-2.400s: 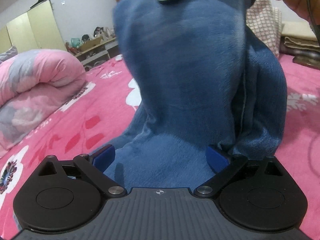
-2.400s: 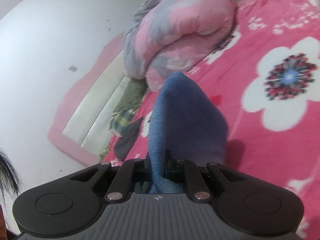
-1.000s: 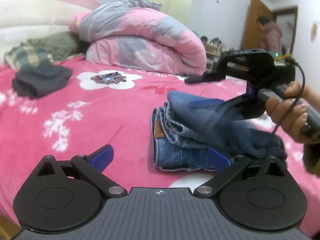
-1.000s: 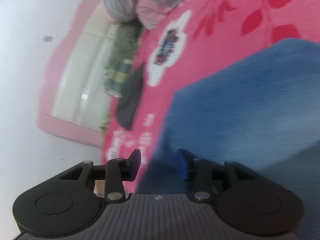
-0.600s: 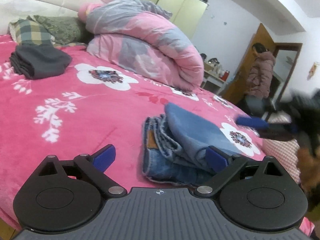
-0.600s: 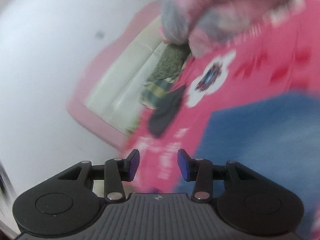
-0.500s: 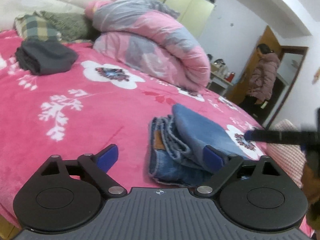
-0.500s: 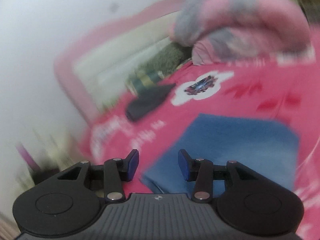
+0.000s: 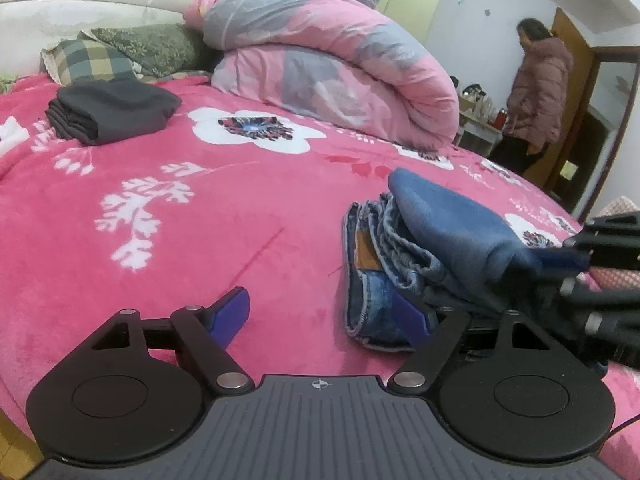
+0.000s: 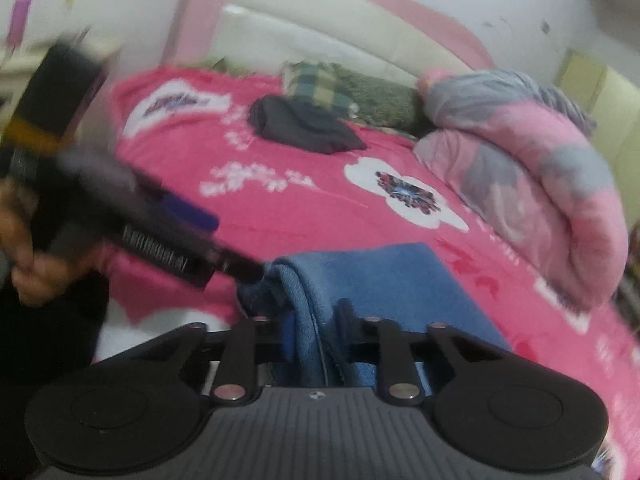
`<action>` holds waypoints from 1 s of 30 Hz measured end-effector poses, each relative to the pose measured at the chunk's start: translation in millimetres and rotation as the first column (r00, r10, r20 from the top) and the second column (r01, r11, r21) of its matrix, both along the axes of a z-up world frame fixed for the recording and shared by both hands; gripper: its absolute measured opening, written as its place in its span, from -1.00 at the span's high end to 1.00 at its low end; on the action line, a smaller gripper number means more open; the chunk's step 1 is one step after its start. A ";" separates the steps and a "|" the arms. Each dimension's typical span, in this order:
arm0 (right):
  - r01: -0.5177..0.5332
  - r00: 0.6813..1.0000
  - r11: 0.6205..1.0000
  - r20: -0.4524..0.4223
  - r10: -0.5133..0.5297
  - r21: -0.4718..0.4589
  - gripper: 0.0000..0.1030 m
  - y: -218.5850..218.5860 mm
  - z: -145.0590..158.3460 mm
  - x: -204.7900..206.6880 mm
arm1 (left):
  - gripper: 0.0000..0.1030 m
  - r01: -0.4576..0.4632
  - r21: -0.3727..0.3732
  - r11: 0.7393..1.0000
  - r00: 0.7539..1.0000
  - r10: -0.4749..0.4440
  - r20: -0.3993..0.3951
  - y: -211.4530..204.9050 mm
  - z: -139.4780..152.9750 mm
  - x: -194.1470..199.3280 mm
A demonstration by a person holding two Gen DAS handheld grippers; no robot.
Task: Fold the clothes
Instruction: 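Lay the jeans end onto the bundle and open the right gripper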
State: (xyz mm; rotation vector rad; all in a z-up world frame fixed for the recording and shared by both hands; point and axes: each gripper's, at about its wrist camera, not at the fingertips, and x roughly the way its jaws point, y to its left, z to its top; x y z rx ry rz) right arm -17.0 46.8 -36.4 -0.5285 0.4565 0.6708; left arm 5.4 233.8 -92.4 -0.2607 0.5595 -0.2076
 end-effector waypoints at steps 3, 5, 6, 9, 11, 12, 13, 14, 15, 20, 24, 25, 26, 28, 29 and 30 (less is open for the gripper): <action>0.019 1.000 0.997 -0.009 -0.018 0.069 0.82 -5.3 10.3 3.0 | -0.52 0.002 -0.015 1.000 1.000 -0.002 -0.011 1.7 -1.6 2.3; 0.022 1.000 0.994 -0.008 -0.021 0.106 0.82 -7.0 17.5 4.3 | -0.52 0.003 -0.024 1.000 1.000 -0.003 -0.019 2.6 -3.0 3.5; 0.024 1.000 0.992 -0.008 -0.023 0.125 0.82 -7.9 21.1 4.9 | -0.52 0.003 -0.029 1.000 1.000 -0.004 -0.023 3.1 -3.6 4.0; 0.018 1.000 0.990 -0.003 -0.018 0.143 0.81 -3.1 23.8 8.2 | -0.52 0.003 -0.037 0.999 1.000 -0.004 -0.030 4.1 -4.8 4.8; 0.010 1.000 0.990 -0.004 -0.010 0.138 0.81 1.9 20.0 8.4 | -0.52 0.003 -0.038 0.999 0.999 -0.004 -0.034 4.1 -5.3 5.2; 0.006 1.000 0.991 -0.005 -0.005 0.137 0.81 4.3 18.1 8.4 | -0.52 0.003 -0.038 0.999 0.999 -0.004 -0.036 3.8 -5.3 5.4; 0.000 1.000 0.992 -0.004 0.001 0.128 0.81 6.5 13.1 7.5 | -0.52 0.002 -0.038 0.999 0.999 -0.004 -0.037 3.6 -5.5 5.8; -0.007 1.000 0.993 -0.003 0.008 0.118 0.81 8.6 7.7 6.5 | -0.52 0.002 -0.038 0.999 0.999 -0.003 -0.039 3.5 -5.7 6.1; -0.014 1.000 0.994 -0.003 0.014 0.109 0.81 10.7 2.4 5.5 | -0.52 0.001 -0.038 0.999 0.999 -0.002 -0.041 3.5 -5.9 6.5; -0.043 0.999 0.997 0.008 0.043 0.068 0.80 19.2 -22.8 -0.7 | -0.45 -0.060 -0.012 0.998 0.997 0.060 -0.046 15.2 1.3 -1.6; -0.054 0.998 0.998 0.048 0.052 0.041 0.76 21.9 -30.4 -10.2 | -0.47 -0.158 -0.043 0.986 0.987 0.158 -0.002 40.3 21.3 -11.2; -0.057 0.997 0.998 0.063 0.055 0.028 0.73 24.2 -32.3 -12.9 | -0.47 -0.158 -0.059 0.986 0.987 0.159 0.011 41.6 28.5 -9.2; -0.060 0.995 0.998 0.078 0.058 0.015 0.65 26.6 -34.2 -15.5 | -0.46 -0.139 -0.066 0.988 0.990 0.141 0.027 37.9 37.1 -5.1; -0.069 0.990 0.997 0.119 0.072 -0.028 0.33 33.0 -37.6 -24.6 | -0.46 -0.066 -0.056 0.996 0.995 0.070 0.075 20.6 56.9 4.7; -0.082 0.985 0.995 0.149 0.090 -0.053 0.05 36.5 -38.2 -34.2 | -0.46 -0.016 -0.047 0.999 0.995 0.021 0.102 8.3 67.6 10.7; -0.096 0.978 0.992 0.179 0.109 -0.079 -0.05 39.9 -38.7 -44.1 | -0.46 0.031 -0.038 0.999 0.992 -0.026 0.125 -4.4 76.7 17.2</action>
